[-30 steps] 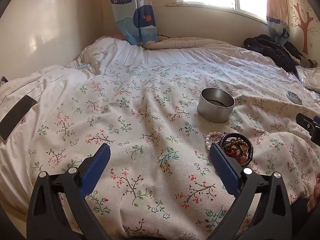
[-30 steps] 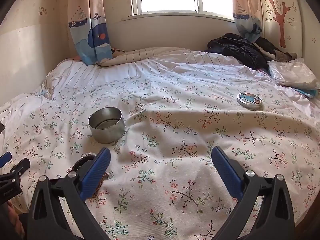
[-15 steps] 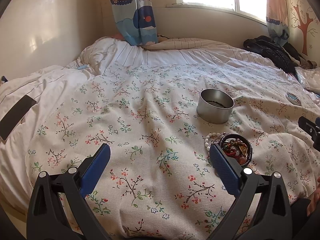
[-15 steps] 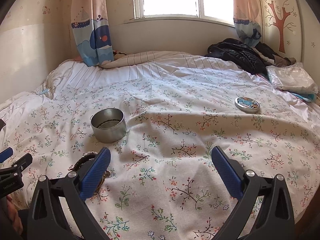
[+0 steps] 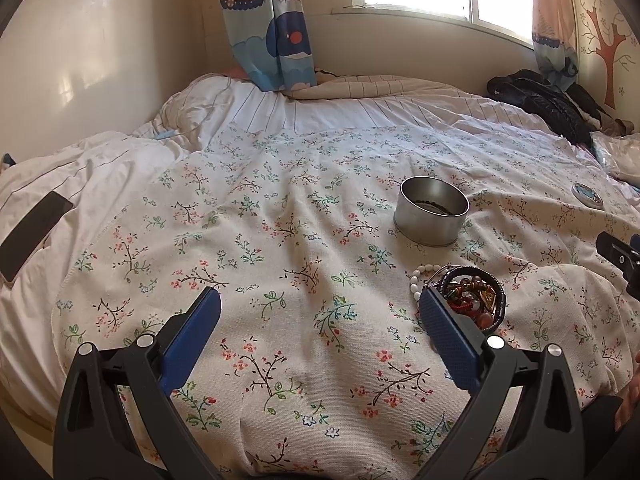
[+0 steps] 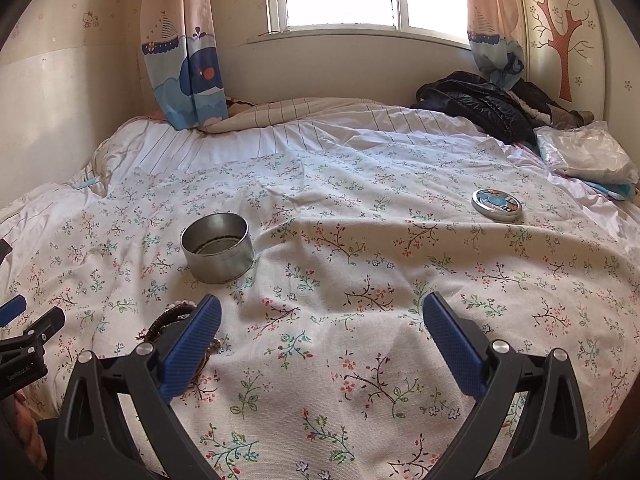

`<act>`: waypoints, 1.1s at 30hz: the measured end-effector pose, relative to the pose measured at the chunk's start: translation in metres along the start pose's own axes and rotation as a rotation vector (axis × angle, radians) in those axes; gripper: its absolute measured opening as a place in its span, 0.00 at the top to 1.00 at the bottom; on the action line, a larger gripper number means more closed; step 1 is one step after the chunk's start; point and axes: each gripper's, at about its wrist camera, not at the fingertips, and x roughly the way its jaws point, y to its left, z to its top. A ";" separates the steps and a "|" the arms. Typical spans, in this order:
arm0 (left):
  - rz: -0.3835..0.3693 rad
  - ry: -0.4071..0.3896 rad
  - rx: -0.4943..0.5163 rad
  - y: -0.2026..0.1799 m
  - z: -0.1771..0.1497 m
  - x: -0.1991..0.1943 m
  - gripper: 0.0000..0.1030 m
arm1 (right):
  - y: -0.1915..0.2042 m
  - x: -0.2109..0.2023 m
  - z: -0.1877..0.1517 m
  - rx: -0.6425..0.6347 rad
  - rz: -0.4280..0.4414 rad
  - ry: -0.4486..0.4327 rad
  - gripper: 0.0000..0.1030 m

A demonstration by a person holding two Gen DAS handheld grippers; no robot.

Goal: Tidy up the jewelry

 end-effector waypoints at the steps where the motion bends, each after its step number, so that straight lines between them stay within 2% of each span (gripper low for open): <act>1: 0.001 0.001 0.001 0.000 0.000 0.000 0.07 | 0.000 0.001 0.000 -0.001 0.000 0.004 0.06; 33: 0.002 0.002 0.002 -0.001 0.000 0.000 0.07 | 0.001 0.005 0.000 -0.010 -0.001 0.028 0.06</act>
